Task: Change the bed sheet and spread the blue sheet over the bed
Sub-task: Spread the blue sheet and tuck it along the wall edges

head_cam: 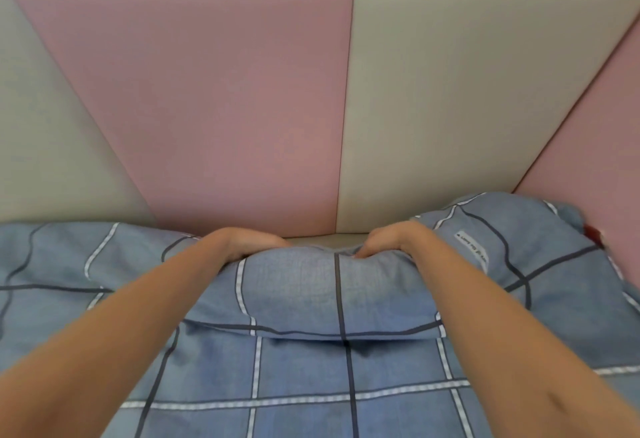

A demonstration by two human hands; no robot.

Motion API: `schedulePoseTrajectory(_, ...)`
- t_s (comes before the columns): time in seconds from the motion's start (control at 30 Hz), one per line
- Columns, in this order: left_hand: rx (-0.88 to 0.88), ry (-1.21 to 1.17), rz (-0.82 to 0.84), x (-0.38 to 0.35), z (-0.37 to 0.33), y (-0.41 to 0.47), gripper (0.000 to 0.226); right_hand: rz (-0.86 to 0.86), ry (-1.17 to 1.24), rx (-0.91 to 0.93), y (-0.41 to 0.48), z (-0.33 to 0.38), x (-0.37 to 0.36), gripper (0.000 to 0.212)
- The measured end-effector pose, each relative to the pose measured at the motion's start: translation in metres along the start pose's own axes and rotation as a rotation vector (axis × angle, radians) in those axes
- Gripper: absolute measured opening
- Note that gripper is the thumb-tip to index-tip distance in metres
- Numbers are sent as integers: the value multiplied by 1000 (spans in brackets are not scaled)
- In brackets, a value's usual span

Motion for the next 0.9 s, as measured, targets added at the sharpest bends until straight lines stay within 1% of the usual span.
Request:
schedulePoseTrajectory(0.07, -65, -124, 31, 0, -6, -3, 32, -14, 259, 25, 1, -8, -5, 44)
schedulePoseTrajectory(0.1, -90, -140, 17, 0, -12, -4, 27, -14, 378, 33, 2, -12, -6, 43)
schedulePoseTrajectory(0.13, -96, -77, -47, 2, -16, -1, 18, -7, 503, 55, 2, -14, -8, 41)
schedulePoseTrajectory(0.17, -106, 50, -139, 2, -22, 1, 15, -8, 608, 68, 3, -16, -9, 38)
schedulePoseTrajectory(0.2, -121, 194, -260, 3, -26, 8, 22, -29, 677, 69, 5, -17, -11, 33)
schedulePoseTrajectory(0.23, -153, 331, -408, 3, -31, 14, 28, -71, 690, 49, 6, -18, -12, 29)
schedulePoseTrajectory(0.27, -185, 470, -582, 0, -36, 19, 29, -121, 621, 23, 5, -19, -12, 25)
schedulePoseTrajectory(0.3, -247, 623, -752, -4, -41, 22, 30, -159, 490, -3, 2, -18, -11, 22)
schedulePoseTrajectory(0.33, -320, 775, -878, -9, -45, 23, 38, -188, 395, -19, 1, -17, -10, 20)
schedulePoseTrajectory(0.37, -410, 860, -958, -12, -49, 22, 47, -200, 335, -40, 1, -17, -9, 18)
schedulePoseTrajectory(0.4, -534, 840, -986, -14, -52, 15, 49, -197, 307, -53, 2, -18, -8, 18)
schedulePoseTrajectory(0.43, -640, 745, -954, -18, -55, 7, 42, -190, 307, -58, 4, -20, -8, 24)
schedulePoseTrajectory(0.47, -701, 620, -873, -21, -56, -3, 28, -188, 330, -51, 7, -20, -8, 34)
schedulePoseTrajectory(0.5, -680, 555, -756, -27, -54, -11, 24, -187, 351, -56, 6, -18, -8, 41)
schedulePoseTrajectory(0.53, -604, 594, -643, -37, -51, -17, 37, -196, 347, -57, 7, -17, -8, 45)
schedulePoseTrajectory(0.57, -539, 693, -549, -49, -45, -24, 53, -214, 287, -70, 8, -16, -8, 46)
schedulePoseTrajectory(0.6, -507, 780, -506, -61, -40, -33, 67, -238, 202, -85, 9, -13, -6, 48)
schedulePoseTrajectory(0.67, -508, 823, -497, -78, -28, -46, 79, -293, 11, -122, 9, -8, -6, 49)
schedulePoseTrajectory(0.7, -501, 829, -481, -82, -23, -51, 82, -351, -35, -143, 13, -5, -4, 46)
schedulePoseTrajectory(0.73, -500, 845, -439, -86, -20, -56, 83, -446, -98, -146, 17, -2, -2, 42)
schedulePoseTrajectory(0.77, -481, 882, -405, -87, -19, -58, 81, -536, -210, -114, 18, 4, -2, 39)
schedulePoseTrajectory(0.8, -469, 909, -383, -89, -19, -60, 78, -619, -408, -39, 22, 7, -2, 41)
schedulePoseTrajectory(0.83, -471, 946, -368, -90, -20, -61, 76, -740, -633, 95, 25, 14, -2, 48)
schedulePoseTrajectory(0.87, -483, 968, -361, -90, -20, -61, 75, -812, -882, 200, 24, 21, -5, 58)
schedulePoseTrajectory(0.9, -490, 971, -351, -90, -20, -59, 76, -911, -1031, 299, 20, 29, -6, 63)
Point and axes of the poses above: each hand's wrist, its own y-axis towards the middle knuckle, its own x-axis out of the back of the hand, z = x × y, the point moved 2 cm from there along y, towards the middle knuckle, and after that the axes turned 7 degrees about -y, right-handed, at the moved point
